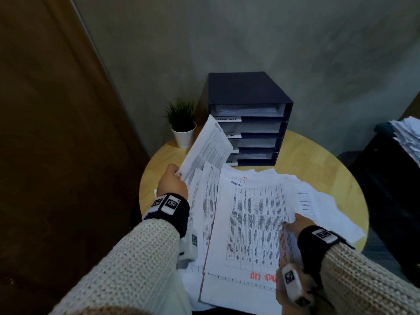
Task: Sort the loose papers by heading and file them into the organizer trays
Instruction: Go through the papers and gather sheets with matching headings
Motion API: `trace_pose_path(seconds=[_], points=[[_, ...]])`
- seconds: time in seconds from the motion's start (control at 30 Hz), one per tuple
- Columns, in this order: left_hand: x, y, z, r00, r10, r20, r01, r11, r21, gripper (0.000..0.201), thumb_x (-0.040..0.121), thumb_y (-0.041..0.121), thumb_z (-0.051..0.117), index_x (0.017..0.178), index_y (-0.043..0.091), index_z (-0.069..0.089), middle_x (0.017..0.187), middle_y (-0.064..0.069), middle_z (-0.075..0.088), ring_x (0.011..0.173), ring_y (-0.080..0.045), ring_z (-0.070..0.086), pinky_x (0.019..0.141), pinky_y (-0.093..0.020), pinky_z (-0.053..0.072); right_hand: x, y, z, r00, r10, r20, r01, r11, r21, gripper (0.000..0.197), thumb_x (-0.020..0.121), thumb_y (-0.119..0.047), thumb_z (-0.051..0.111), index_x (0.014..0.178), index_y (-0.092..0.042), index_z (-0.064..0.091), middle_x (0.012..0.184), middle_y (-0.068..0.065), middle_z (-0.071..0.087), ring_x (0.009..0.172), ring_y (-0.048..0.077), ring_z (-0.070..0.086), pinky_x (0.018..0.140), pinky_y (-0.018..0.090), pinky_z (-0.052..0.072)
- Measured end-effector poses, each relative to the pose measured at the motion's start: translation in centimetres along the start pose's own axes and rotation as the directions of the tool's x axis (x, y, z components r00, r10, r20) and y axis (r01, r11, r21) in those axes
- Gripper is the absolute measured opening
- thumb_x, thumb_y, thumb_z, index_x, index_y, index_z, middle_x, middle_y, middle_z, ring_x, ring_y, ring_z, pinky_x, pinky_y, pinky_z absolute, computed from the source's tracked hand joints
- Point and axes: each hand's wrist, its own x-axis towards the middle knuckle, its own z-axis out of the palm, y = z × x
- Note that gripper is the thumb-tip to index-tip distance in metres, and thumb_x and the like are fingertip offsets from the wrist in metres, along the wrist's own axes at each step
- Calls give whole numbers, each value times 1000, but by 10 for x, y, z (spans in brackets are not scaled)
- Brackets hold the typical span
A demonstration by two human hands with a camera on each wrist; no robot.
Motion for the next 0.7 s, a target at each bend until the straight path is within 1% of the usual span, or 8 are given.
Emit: trace_pose_path(seconds=[0.1,0.23,0.3,0.43,0.5,0.57,0.63,0.7], points=[[2,18,-24,996,40,-85,-48,995,-91,24,97,9,32,111,12,51,92,-5,51,80,-20,47,73,-26,34,-5,3,-5,1000,-13,-21,14,998,60,51,98,-25,48,145,-10,34,144,12,46,128,29,48,101,31,39],[9,41,-54,967,128,-222,-148,986,-75,22,100,13,30,108,10,50,87,-11,50,76,-26,48,67,-29,34,-12,4,-12,999,-22,-41,26,995,95,52,97,-25,50,144,-10,34,144,10,45,129,28,48,103,32,38],[13,52,-66,952,153,-264,-182,979,-88,22,99,13,30,107,10,51,88,-11,51,77,-25,48,69,-29,36,-16,4,-17,998,-19,-59,26,994,110,51,97,-25,51,143,-10,36,144,10,46,129,28,47,104,31,38],[18,77,-87,924,200,-326,-235,969,-70,23,97,12,32,107,11,53,93,-10,53,82,-24,47,74,-29,35,-22,5,-27,996,-4,-89,12,997,81,51,98,-28,48,144,-11,35,142,9,48,126,27,51,99,28,40],[20,85,-93,915,231,-329,-264,963,-58,25,94,8,35,109,9,55,97,-15,57,85,-27,51,74,-29,35,-22,6,-33,995,-4,-104,12,997,82,51,98,-30,48,144,-11,36,141,8,49,125,27,52,98,27,41],[21,91,-90,923,256,-288,-292,952,-90,25,93,10,38,109,8,57,104,-18,61,90,-29,56,75,-30,37,-23,5,-38,993,-9,-121,23,993,115,50,98,-29,49,143,-11,38,141,8,50,123,27,53,96,27,41],[21,91,-78,941,280,-190,-296,953,-61,24,94,12,41,108,7,59,107,-21,62,92,-32,58,76,-30,38,-23,5,-41,993,-16,-120,37,984,172,49,98,-28,49,143,-12,38,141,9,50,123,28,53,97,29,41],[20,82,-59,959,271,-81,-270,963,20,25,94,9,43,111,4,60,111,-23,61,90,-32,54,77,-31,38,-21,5,-43,992,-20,-124,50,967,251,50,97,-26,51,142,-11,39,140,10,50,124,30,52,99,31,40]])
